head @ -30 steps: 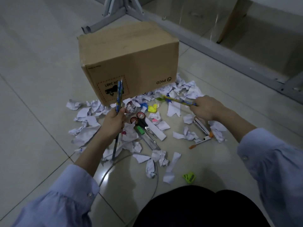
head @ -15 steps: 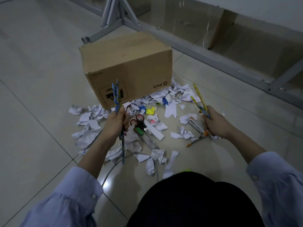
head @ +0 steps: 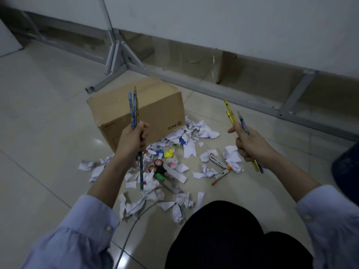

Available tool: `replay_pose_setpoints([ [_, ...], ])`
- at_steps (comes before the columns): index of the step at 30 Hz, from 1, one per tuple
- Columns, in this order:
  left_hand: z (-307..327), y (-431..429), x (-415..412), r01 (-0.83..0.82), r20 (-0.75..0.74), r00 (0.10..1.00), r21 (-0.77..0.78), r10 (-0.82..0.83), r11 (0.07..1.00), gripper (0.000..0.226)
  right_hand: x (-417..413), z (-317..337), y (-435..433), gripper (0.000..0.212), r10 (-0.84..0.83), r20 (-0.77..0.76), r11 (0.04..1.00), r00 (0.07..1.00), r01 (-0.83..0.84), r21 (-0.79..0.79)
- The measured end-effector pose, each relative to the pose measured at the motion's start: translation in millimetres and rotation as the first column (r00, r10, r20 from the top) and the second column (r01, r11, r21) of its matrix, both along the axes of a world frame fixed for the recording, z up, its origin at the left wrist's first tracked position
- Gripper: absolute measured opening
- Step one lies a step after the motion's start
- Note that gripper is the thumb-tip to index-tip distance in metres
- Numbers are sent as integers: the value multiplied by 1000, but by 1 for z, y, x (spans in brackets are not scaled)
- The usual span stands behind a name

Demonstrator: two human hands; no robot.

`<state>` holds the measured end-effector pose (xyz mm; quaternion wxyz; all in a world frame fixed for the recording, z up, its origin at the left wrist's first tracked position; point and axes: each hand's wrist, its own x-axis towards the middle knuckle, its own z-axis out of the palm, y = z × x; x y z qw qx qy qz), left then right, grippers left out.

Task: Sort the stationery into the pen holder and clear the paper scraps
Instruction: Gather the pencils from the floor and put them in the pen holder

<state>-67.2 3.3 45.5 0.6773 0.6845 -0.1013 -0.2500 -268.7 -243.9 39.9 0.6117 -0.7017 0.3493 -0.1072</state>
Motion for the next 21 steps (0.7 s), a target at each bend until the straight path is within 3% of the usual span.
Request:
replay_pose_setpoints([
  [7,55,-38,-24,112,-11,993,-127,-114,986,30,-34,53,-3,72,-96,86,954,992,67,293],
  [15,131,-110,-92,276,-151,920,-405,-362,872,36,-104,135,-25,25,-218,228,931,949,132,340],
  [21,204,-171,-150,416,-148,791,-583,-594,698,46,-170,227,-45,23,-290,307,945,907,221,241],
])
